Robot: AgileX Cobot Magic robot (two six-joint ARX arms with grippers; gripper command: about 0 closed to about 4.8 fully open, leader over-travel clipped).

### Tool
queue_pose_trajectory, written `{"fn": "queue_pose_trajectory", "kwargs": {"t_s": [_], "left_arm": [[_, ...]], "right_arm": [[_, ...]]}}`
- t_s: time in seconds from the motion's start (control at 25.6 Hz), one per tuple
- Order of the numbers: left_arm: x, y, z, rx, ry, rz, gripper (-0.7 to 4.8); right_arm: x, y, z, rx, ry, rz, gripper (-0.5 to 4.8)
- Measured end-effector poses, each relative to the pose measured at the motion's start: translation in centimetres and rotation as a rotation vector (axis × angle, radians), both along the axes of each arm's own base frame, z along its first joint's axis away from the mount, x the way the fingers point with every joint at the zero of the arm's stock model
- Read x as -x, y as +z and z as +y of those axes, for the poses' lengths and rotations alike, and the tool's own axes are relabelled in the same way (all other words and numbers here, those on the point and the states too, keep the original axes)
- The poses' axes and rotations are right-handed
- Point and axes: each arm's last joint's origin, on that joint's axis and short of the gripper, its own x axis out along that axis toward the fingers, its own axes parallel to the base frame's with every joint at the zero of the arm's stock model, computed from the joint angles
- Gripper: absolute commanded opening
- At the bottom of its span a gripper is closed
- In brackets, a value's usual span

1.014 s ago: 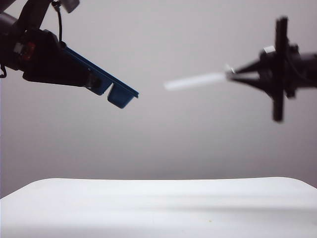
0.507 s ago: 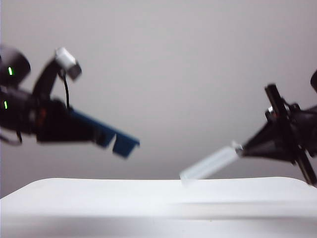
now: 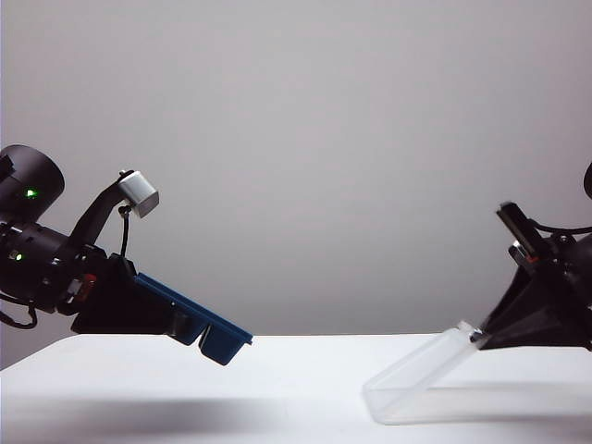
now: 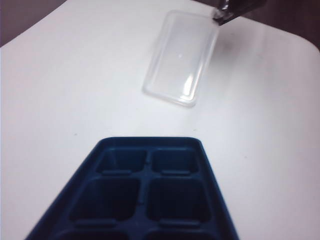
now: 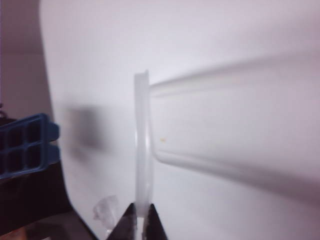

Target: Pick up the ice cube tray, remove its lid, and then place both the tray and the lid back on the table.

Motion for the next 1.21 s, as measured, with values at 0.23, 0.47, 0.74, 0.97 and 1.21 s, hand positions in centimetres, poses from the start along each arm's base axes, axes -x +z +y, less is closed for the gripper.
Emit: {"fn": "queue_pose_trajectory", "kwargs": {"t_s": [0.23,0.47,0.74,0.97,1.21], "left_arm": [[0.4,-0.6,0.2,-0.066,0.045,0.070,3.48],[0.9,-1.0,0.3,-0.101,0.037,0.113,4.29],[1.0,-1.1,0.4,-0.120,0.067,0.153,4.79],[1.1,0.3,0.4,-0.118,0.089,0.141,4.79],[1.1,3.1,0.4,-0.103,0.158,0.107,4.79]], "right_arm": [[0.1,-0.2,-0.1,0.047,-0.014,0.003,0.05],[0.1,-0.2,-0.2,0.066,-0.022,0.013,1.82],[0.1,-0.2,-0.4,0.066,-0.031,0.014,2.88],[-0.2,0.0,-1.3,0.060,-0.056,0.012,2.88],[-1.0,0.8,-1.3,0.027,-0.040,-0.015,2.87]]}}
